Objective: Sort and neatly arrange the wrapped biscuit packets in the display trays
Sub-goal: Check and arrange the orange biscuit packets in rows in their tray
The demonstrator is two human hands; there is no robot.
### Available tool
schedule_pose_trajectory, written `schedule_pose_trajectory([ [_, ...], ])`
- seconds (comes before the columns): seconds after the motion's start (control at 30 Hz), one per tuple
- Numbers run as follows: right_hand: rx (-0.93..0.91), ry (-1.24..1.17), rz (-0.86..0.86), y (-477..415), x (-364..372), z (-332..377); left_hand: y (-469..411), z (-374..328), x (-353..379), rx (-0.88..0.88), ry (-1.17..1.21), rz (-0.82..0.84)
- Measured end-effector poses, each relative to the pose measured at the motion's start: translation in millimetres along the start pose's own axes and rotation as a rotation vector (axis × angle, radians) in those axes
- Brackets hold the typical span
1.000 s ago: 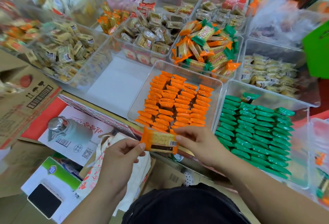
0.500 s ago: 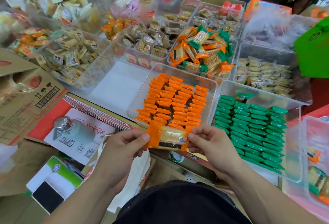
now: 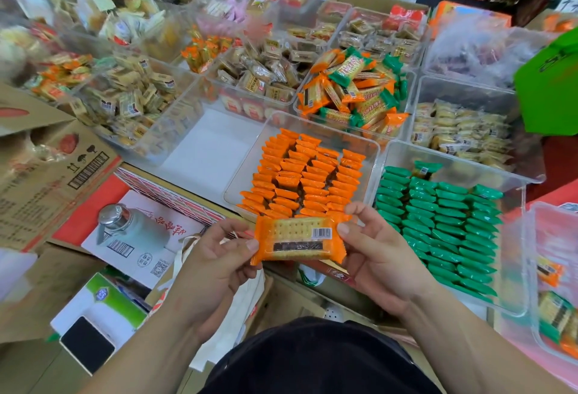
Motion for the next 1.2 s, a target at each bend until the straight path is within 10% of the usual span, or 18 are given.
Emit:
schedule_pose_trajectory([
  [0.47,0.028,0.372,-0.111,2.6,-5.1,-1.2,5.4,-21.3,-1.0,0.219,-0.394,-0.069],
  [0.77,0.207,0.005,-0.09,-9.1,-0.3,-17.4,-16.4,-17.3,5.5,-0.135,-0.02,-0.031],
  [1.2,0.024,0.28,-0.313,-42.4,-5.5,4.0,-56.5,5.4,-1.7,0.205,-0.629,0.03],
])
Point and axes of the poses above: each hand's wrist, its own y-axis away from the middle knuckle, its own x-axis out of the palm, z = x × y, the point moved 3 cm from there along -y, towards the middle knuckle, and after that the axes turned 5 degrees about x, right-handed, at the moved point
